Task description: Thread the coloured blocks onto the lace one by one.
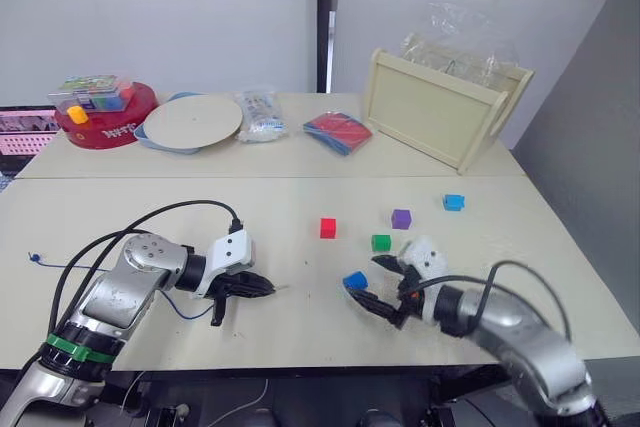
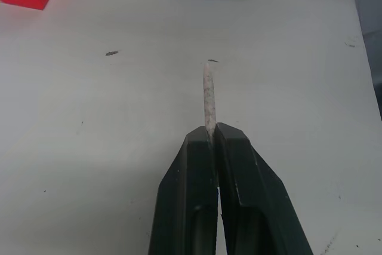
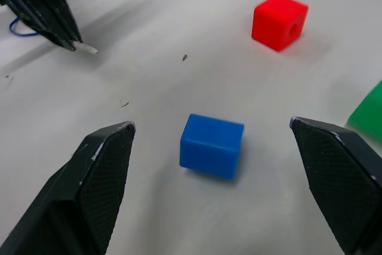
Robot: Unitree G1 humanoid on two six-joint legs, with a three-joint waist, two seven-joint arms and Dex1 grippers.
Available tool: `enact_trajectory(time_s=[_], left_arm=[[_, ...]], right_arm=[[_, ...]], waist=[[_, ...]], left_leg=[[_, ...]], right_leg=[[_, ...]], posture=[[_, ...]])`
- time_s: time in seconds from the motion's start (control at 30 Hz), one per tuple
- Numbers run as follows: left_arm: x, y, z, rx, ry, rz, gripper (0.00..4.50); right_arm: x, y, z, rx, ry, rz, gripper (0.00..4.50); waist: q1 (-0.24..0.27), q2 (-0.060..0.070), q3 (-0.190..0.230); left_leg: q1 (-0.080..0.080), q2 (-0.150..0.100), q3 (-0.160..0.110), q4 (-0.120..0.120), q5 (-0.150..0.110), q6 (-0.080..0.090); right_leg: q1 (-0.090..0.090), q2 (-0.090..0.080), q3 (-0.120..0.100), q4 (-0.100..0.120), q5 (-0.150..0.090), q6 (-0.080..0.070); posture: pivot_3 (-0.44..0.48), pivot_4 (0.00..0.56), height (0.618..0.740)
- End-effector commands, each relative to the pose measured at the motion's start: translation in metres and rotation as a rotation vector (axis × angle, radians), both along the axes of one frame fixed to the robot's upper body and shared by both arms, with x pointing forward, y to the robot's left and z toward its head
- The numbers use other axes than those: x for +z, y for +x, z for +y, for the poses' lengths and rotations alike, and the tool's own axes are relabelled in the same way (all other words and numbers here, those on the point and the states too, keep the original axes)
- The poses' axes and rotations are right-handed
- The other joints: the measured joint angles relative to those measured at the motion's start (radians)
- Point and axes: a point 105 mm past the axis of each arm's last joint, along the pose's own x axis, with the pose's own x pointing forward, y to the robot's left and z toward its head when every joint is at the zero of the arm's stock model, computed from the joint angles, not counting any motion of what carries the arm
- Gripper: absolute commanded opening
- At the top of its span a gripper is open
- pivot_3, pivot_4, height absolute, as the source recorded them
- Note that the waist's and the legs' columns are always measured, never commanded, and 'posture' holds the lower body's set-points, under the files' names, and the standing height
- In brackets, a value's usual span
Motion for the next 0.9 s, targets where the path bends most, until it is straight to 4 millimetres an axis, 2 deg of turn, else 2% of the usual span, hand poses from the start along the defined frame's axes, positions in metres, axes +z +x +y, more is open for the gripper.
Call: enact_trajectory(time_s=[0.03,0.23,0.37,0.53,0.63,0.83,0.87,0.9], left_arm=[[0.008,0.000,-0.002,-0.009,-0.005,-0.042,0.00],[0.007,-0.005,-0.001,-0.002,-0.003,-0.043,0.00],[0.007,-0.010,-0.002,0.000,-0.004,-0.040,0.00],[0.006,-0.017,-0.002,0.012,-0.004,-0.036,0.00],[0.006,-0.019,-0.001,0.022,-0.004,-0.034,0.00],[0.008,-0.020,-0.001,0.028,-0.005,-0.034,0.00],[0.009,-0.019,-0.002,0.028,-0.005,-0.034,0.00],[0.009,-0.019,-0.002,0.028,-0.006,-0.035,0.00]], right_arm=[[0.005,-0.001,0.007,0.263,-0.040,-0.005,4.47],[-0.003,0.027,0.013,0.598,-0.303,-0.130,4.47],[-0.009,0.043,0.016,0.722,-0.406,-0.152,4.47],[-0.018,0.050,0.015,0.804,-0.445,-0.143,4.47],[-0.019,0.052,0.014,0.814,-0.440,-0.145,3.62],[-0.022,0.056,0.010,0.760,-0.389,-0.142,1.56],[-0.022,0.055,0.010,0.749,-0.376,-0.142,1.30],[-0.021,0.054,0.011,0.731,-0.352,-0.140,1.29]], waist=[[0.000,0.000,0.000],[-0.003,0.000,0.000],[-0.003,0.000,0.000],[0.001,0.000,0.000],[0.000,0.000,0.001],[0.000,0.000,0.001],[0.000,0.000,0.001],[0.000,0.000,0.001]], left_leg=[[0.000,0.000,0.000,0.000,0.000,0.000],[0.000,0.000,0.000,0.001,0.000,0.000],[-0.001,0.000,0.000,0.001,0.000,0.000],[-0.001,0.000,0.000,0.002,0.000,0.000],[-0.001,0.000,0.000,0.002,0.000,0.000],[0.001,0.001,0.000,0.002,0.000,-0.001],[0.001,0.001,0.000,0.002,0.000,-0.001],[0.000,0.001,0.000,0.002,0.000,-0.001]], right_leg=[[0.000,0.000,0.000,0.000,0.000,0.000],[0.000,0.000,0.000,0.000,0.000,0.000],[0.000,0.000,0.000,0.000,0.000,0.000],[0.000,-0.001,-0.001,0.000,0.000,0.000],[0.000,0.000,-0.001,0.000,0.000,0.000],[0.000,0.000,-0.001,0.001,0.000,0.000],[0.000,0.000,-0.001,0.002,0.000,0.000],[0.000,0.000,-0.001,0.002,0.000,0.000]], posture=[[0.000,0.150,0.740],[0.000,0.150,0.740],[0.000,0.150,0.740],[0.000,0.150,0.740],[0.000,0.150,0.740],[0.000,0.150,0.740],[0.000,0.150,0.740],[0.000,0.150,0.740]])
